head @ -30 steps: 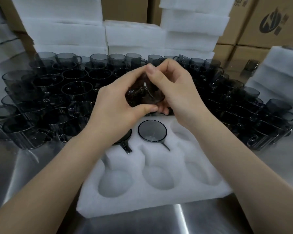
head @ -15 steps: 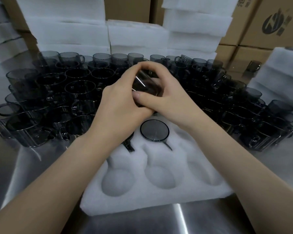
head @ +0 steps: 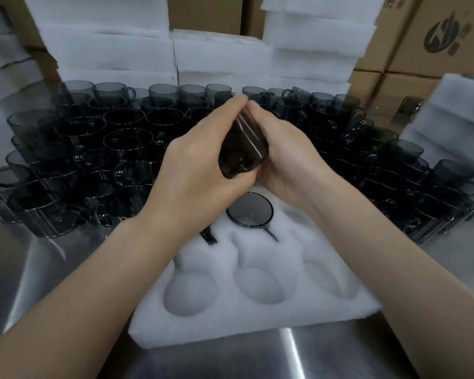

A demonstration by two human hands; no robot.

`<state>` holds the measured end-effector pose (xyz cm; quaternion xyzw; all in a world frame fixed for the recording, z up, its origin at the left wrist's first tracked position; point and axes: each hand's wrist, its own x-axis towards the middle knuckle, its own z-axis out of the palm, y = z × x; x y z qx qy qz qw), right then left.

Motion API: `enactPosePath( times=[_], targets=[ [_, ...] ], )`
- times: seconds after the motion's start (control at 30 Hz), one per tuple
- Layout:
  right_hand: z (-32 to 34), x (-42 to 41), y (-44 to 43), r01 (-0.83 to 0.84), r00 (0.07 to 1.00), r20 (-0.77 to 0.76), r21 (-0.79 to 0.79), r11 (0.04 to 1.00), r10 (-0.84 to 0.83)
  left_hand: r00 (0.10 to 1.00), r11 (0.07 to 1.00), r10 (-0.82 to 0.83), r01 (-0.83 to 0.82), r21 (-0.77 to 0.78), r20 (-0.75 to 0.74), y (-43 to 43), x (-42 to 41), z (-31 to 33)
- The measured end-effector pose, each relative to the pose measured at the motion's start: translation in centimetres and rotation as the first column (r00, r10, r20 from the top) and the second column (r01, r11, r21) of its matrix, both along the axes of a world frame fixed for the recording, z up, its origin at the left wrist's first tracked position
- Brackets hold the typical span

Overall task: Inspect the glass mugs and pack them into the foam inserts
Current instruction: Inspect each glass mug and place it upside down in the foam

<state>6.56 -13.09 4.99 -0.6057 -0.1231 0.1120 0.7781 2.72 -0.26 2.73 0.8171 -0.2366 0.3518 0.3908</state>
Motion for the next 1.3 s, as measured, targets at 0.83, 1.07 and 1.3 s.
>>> enactPosePath(
  times=[0.83,1.07,1.3],
  targets=[
    [-0.8,-0.8,0.4,-0.086,0.984,0.152,-0.053,0.995,0.093,0.994,0.994,0.093,-0.089,-0.068,0.057,-0.2,0.2,0.2],
    [-0.2,-0.6,0.3,-0.171,0.985,0.033,0.131,0.977,0.168,0.978,0.998,0.064,-0.066,0.001,0.197,-0.5,0.3,0.1],
    [0.3,-0.2,-0.9,-0.290,0.933,-0.178,0.139,0.947,0.312,0.954,0.974,-0.160,0.111,0.197,0.253,-0.4,0.0,0.2]
  ],
)
